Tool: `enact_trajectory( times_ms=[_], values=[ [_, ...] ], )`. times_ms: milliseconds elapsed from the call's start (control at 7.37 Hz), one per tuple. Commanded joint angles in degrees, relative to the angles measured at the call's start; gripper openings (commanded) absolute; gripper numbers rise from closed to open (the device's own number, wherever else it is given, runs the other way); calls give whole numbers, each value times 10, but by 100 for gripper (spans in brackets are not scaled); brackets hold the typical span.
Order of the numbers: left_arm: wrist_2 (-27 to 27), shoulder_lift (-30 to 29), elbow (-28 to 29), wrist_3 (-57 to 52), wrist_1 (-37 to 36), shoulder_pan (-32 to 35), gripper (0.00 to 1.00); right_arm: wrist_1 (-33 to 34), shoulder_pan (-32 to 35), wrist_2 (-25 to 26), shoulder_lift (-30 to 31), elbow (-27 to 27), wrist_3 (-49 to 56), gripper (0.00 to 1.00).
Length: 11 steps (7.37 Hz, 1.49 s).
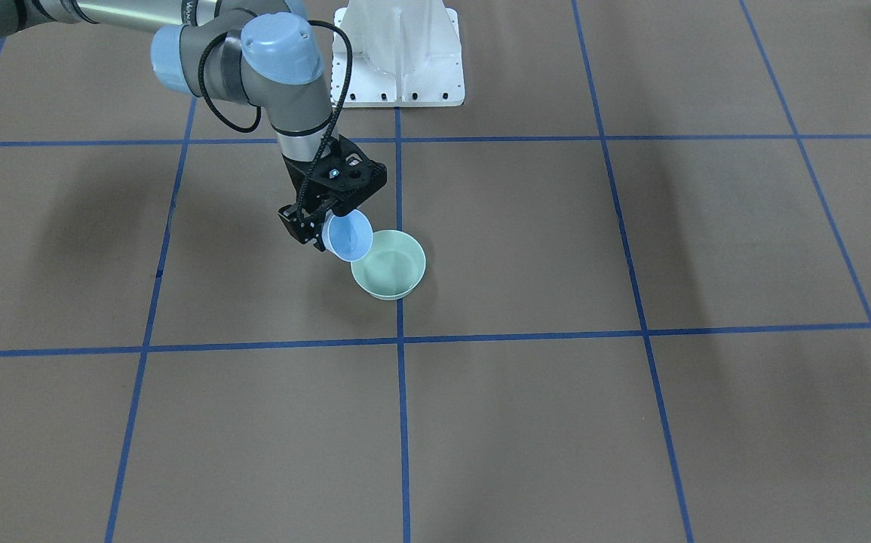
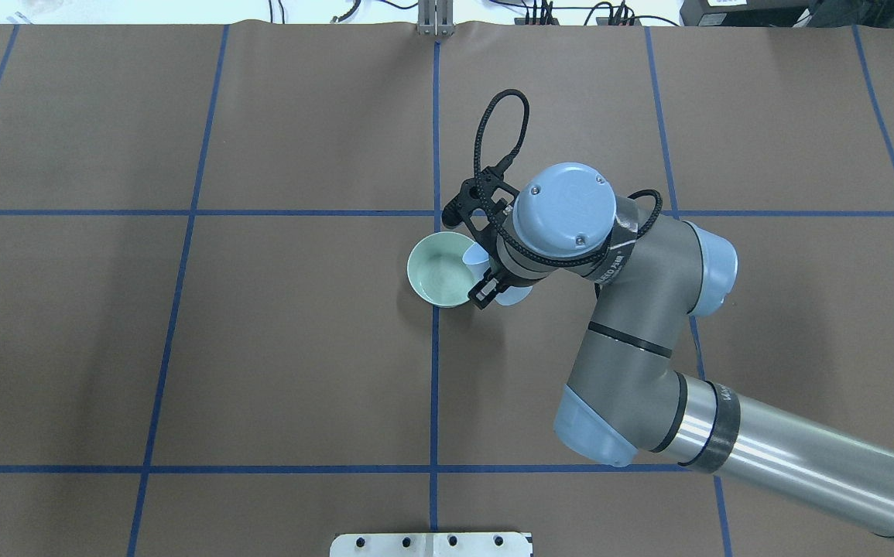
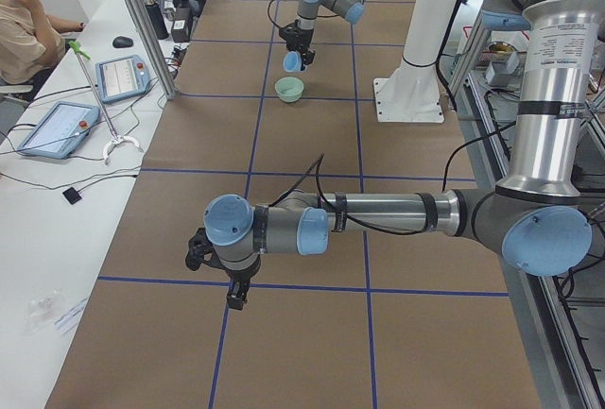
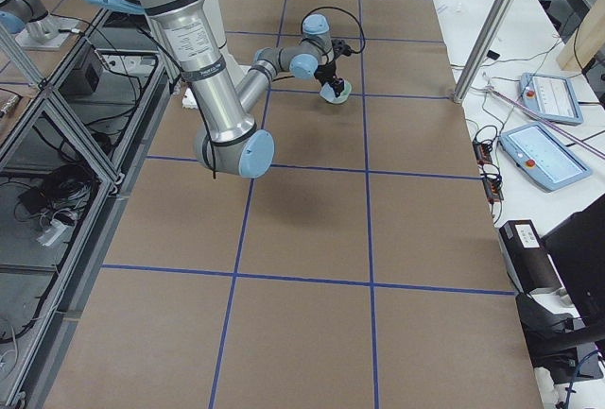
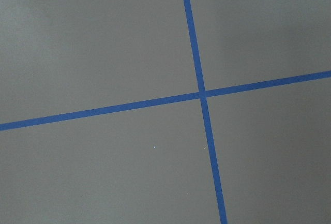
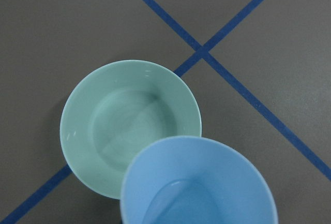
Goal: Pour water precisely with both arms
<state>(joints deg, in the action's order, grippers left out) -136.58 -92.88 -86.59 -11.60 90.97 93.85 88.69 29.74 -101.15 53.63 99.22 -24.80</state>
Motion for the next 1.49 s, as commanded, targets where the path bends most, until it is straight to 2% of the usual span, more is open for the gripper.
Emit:
enact_trajectory(
  times_ms=[0,271,543,678,1085,1357],
  values=[
    [0,8,0,0,1,6,100,79,-5,0,-35,-3,-1,0],
    [0,9,0,0,1,8,100,166,-11,3,-70,-7,-1,0],
    [0,16,-1,-1,3,12,100,198,-20,6,-91,-22,-5,0],
    [0,17,-1,-1,4,12,100,230,-21,14,-122,-45,-7,0],
    [0,17,-1,-1,4,13,100,269,-25,32,-181,-113,-10,0],
    [0,17,-2,-1,4,15,100,334,-26,32,-215,-131,-10,0]
  ],
)
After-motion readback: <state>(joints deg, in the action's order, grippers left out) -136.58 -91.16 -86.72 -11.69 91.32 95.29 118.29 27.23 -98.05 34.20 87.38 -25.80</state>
